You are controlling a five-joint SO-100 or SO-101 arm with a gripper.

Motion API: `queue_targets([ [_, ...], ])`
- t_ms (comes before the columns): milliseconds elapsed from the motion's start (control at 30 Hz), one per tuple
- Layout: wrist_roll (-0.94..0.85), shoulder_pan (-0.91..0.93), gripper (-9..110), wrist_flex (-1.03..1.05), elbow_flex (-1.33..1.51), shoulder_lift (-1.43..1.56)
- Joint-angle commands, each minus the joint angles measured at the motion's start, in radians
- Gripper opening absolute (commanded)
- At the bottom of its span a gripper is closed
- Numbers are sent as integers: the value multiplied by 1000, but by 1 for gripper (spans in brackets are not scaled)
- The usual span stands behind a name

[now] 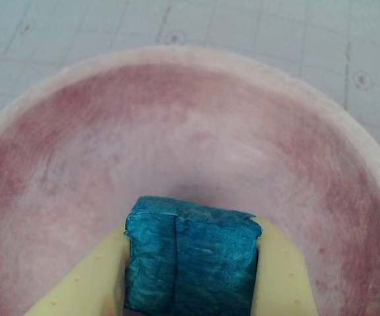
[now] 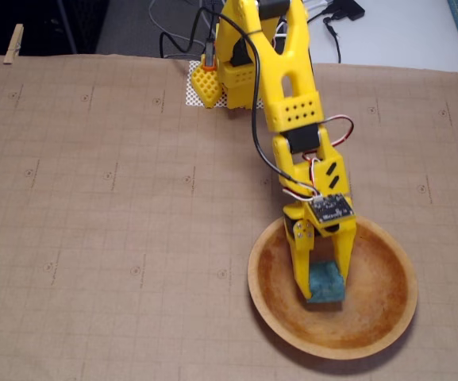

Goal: Grasp a blue block and put it in the bowl.

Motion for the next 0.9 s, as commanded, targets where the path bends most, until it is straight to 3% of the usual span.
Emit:
queue_targets([
  [0, -5, 3, -1, -43, -81, -12],
  [233, -3, 5, 3, -46, -92, -46],
  [633, -2, 2, 41, -58, -92, -46],
  [867, -3, 2, 42, -43, -74, 12],
])
